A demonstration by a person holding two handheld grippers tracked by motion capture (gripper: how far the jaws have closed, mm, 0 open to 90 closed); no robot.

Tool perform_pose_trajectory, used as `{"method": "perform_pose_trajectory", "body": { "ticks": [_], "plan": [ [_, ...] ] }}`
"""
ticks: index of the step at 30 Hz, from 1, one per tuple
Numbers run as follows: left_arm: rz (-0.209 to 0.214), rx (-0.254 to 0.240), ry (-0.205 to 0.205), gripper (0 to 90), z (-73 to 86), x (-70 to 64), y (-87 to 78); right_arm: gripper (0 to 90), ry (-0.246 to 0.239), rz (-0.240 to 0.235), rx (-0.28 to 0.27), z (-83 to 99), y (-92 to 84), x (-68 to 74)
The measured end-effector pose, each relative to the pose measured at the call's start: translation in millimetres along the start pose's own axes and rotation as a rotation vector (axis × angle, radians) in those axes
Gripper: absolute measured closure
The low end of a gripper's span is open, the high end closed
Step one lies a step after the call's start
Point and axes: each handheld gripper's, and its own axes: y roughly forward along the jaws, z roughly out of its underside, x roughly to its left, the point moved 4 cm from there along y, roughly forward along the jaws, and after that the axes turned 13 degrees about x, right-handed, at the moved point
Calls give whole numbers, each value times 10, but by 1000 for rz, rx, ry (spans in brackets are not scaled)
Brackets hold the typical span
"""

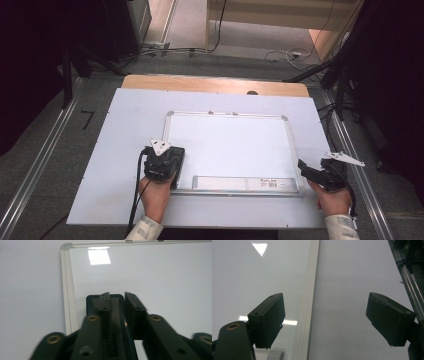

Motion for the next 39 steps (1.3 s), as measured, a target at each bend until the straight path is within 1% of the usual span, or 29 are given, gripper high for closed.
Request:
{"method": "perform_pose_trajectory", "body": {
  "ticks": [1,6,9,11,14,15,17,19,22,24,25,26,27,28,29,30,33,34,35,36,39],
  "plan": [
    [3,6,7,897,-5,-10,13,143,0,0,0,0,0,0],
    [24,39,43,900,-44,-140,106,143,0,1,0,0,1,-2],
    [15,64,62,900,-72,-216,178,143,0,0,0,1,-4,-7],
    [11,85,63,900,-85,-243,234,143,3,-1,0,3,-6,-11],
    [-7,119,70,900,-69,-245,307,143,4,-3,-1,5,-10,-14],
    [-20,121,69,900,-61,-234,318,143,5,-3,-1,6,-12,-16],
    [-14,118,59,900,-57,-223,322,143,7,-2,-1,8,-13,-21],
    [-22,115,51,900,-61,-217,324,143,5,-1,-3,8,-13,-25],
    [-23,118,26,900,-69,-195,326,143,6,-1,-3,10,-17,-20],
    [-26,119,18,900,-72,-184,329,143,7,-1,-3,10,-18,-19],
    [-27,115,4,900,-75,-179,332,143,4,0,-4,9,-16,-23],
    [-21,116,-2,900,-75,-176,332,143,6,1,-3,9,-16,-24],
    [-27,113,-7,900,-74,-170,332,143,7,1,-3,9,-16,-24],
    [-28,110,-25,900,-75,-159,331,143,4,1,-4,8,-15,-25],
    [-18,112,-43,900,-75,-147,332,143,7,1,-2,9,-15,-23],
    [-11,110,-48,900,-76,-143,334,143,6,1,-2,10,-16,-24],
    [-2,102,-42,900,-68,-139,318,143,6,1,-3,9,-16,-25],
    [14,96,-42,886,-69,-138,305,143,6,1,-3,8,-15,-25],
    [22,86,-42,847,-72,-145,289,143,6,-1,-3,7,-14,-23],
    [23,75,-37,830,-75,-151,265,143,3,-1,-3,7,-12,-23],
    [25,50,-28,816,-96,-157,198,143,5,-2,-3,7,-11,-14]
  ]
}}
